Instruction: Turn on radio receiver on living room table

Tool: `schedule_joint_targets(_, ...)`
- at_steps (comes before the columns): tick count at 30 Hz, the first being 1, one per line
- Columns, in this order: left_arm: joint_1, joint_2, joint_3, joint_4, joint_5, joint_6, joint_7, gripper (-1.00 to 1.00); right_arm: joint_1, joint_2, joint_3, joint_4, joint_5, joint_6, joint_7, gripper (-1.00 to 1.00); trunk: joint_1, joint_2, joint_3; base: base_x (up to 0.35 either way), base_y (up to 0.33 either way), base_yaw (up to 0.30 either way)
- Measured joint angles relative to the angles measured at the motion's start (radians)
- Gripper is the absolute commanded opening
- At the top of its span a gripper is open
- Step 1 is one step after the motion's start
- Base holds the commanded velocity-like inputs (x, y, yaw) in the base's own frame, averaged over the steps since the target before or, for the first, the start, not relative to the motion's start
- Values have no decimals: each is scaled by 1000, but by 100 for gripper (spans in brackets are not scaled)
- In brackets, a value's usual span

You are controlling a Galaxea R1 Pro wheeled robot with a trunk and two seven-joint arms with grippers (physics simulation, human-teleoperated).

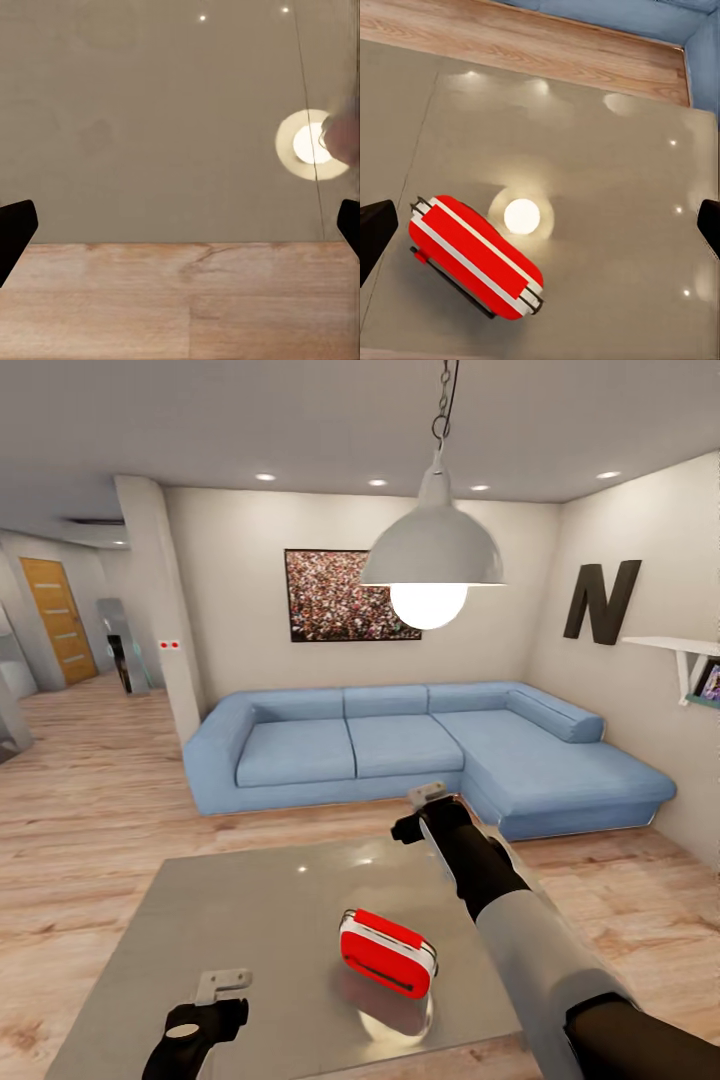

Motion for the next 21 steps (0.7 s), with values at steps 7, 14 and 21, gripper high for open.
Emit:
schedule_joint_targets(7, 0, 0, 2, 0, 0, 0, 0, 100, 0, 0, 113, 8, -8, 0, 49, 100, 0, 0, 0, 0, -38, 0)
schedule_joint_targets(14, 0, 0, 3, 0, 0, 0, -1, 100, 0, -13, 129, 18, 56, -18, 256, 100, 0, 0, 0, 0, -1, 0)
schedule_joint_targets(21, 0, 0, 3, 0, 0, 0, 0, 100, 0, -20, 129, 21, 71, -39, 269, 100, 0, 0, 0, 0, 0, 0)
